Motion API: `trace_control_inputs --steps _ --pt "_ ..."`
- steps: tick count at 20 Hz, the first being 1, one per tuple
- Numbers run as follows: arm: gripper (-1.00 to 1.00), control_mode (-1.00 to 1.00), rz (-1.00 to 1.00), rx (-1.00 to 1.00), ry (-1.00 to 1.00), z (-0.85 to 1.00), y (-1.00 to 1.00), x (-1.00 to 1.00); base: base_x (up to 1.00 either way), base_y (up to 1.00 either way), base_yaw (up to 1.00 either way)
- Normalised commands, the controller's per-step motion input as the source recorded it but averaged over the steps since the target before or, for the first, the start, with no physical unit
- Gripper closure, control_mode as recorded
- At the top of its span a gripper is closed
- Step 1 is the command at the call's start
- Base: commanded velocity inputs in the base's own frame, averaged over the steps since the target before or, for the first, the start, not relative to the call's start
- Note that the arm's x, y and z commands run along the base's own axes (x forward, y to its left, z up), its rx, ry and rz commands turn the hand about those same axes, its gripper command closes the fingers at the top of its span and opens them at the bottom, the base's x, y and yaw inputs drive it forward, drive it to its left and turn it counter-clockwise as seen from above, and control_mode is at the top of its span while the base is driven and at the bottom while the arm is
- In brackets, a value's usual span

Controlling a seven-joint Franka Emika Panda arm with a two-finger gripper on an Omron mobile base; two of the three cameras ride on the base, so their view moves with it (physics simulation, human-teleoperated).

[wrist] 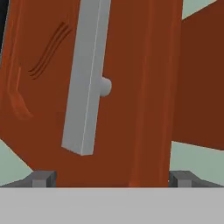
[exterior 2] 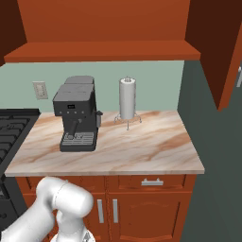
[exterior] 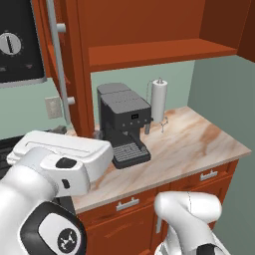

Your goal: Open the cabinet. Pick the bar soap and place it next to the sink. Then close the cabinet.

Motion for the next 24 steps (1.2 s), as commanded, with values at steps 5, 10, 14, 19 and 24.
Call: trace_control_inputs --steps 5,10,14,19,24 --pt "-1.00 -1.00 -0.26 0.00 0.00 0.00 -0.02 0.13 0.00 0.00 0.00" --pt "-1.00 -1.00 -0.08 0.02 0.00 0.00 -0.29 0.09 0.00 0.00 0.00" --pt "-1.00 -1.00 -0.04 0.03 0.00 0.00 -0.41 0.10 0.00 0.00 0.00" --pt "-1.00 -1.00 0.00 0.05 -0.02 0.00 -0.59 0.04 0.00 0.00 0.00" --pt "-1.00 -1.00 0.01 0.03 -0.05 0.00 -0.65 0.09 0.00 0.00 0.00"
